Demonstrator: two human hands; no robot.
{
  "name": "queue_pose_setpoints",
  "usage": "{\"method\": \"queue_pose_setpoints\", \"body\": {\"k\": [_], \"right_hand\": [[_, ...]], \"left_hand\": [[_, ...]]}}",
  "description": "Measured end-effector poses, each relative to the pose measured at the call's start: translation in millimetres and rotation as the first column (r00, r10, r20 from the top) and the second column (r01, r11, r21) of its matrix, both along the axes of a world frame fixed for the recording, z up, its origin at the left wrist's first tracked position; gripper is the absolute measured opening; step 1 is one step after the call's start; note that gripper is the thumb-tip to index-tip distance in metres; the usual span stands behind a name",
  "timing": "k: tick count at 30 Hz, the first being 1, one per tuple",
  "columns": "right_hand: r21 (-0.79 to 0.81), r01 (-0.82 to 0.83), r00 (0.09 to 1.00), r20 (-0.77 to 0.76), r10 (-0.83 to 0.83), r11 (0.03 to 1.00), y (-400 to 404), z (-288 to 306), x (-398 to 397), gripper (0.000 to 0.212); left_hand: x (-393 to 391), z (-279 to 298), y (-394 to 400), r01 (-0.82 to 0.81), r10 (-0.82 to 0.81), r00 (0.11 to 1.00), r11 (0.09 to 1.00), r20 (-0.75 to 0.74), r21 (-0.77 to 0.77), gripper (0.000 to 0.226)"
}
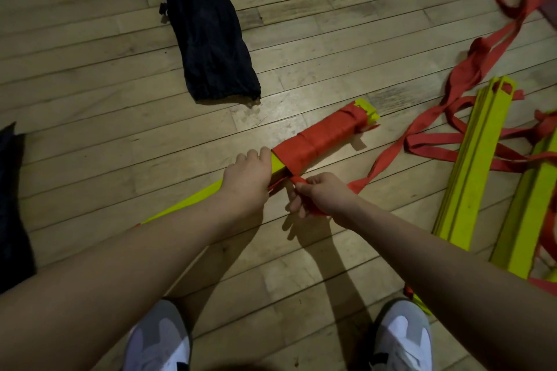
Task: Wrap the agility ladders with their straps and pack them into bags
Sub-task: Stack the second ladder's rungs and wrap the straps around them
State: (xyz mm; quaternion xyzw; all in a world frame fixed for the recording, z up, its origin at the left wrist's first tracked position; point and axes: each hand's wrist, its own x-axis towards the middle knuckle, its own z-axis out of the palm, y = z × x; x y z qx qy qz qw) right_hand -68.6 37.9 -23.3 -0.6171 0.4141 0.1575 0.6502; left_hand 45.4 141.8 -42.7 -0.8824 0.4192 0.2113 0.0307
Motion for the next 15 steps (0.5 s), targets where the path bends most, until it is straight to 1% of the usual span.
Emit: {"method": "queue_pose_setpoints", "body": {"k": [2,4,7,9,11,13,15], "right_hand": [[-0.002,-0.012,1.0,0.019,0.012,1.0,-1.3,3.7,5.4,0.023],[0.029,-0.013,1.0,0.023,0.012,0.999,-1.1,5.5,7.8,0.024],[0.122,-0.01,1.0,0.019,0.008,0.992,-1.1,5.9,3.7,0.02],[0.199,0.032,0.999,0.012,-0.035,0.98,-2.8,8.1,-0.2,0.018],[0.268,0.087,0.996,0.007,-0.092,0.96,-4.4,9.4,-2.8,0.017],[0.31,0.125,0.991,0.0,-0.132,0.943,-5.5,8.4,-3.0,0.018],[0.322,0.151,0.988,-0.011,-0.155,0.935,-4.8,6.6,-1.8,0.02]], "left_hand": [[4.2,0.2,-3.9,-0.04,0.04,0.999,0.999,-0.021,0.005,0.052],[9.8,-0.6,-7.0,-0.056,0.056,0.998,0.998,0.002,0.002,0.057],[19.1,-2.9,-11.0,-0.055,0.056,0.994,0.998,0.095,-0.015,0.067],[23.7,-3.6,-14.9,-0.047,0.048,0.989,0.999,0.141,-0.01,0.078],[24.5,-6.0,-18.6,-0.028,0.031,0.981,0.999,0.191,-0.022,0.082],[22.1,-12.3,-18.1,-0.003,0.013,0.96,0.999,0.281,-0.036,0.076],[16.2,-16.2,-13.5,0.047,-0.029,0.93,0.998,0.367,-0.041,0.061]]}}
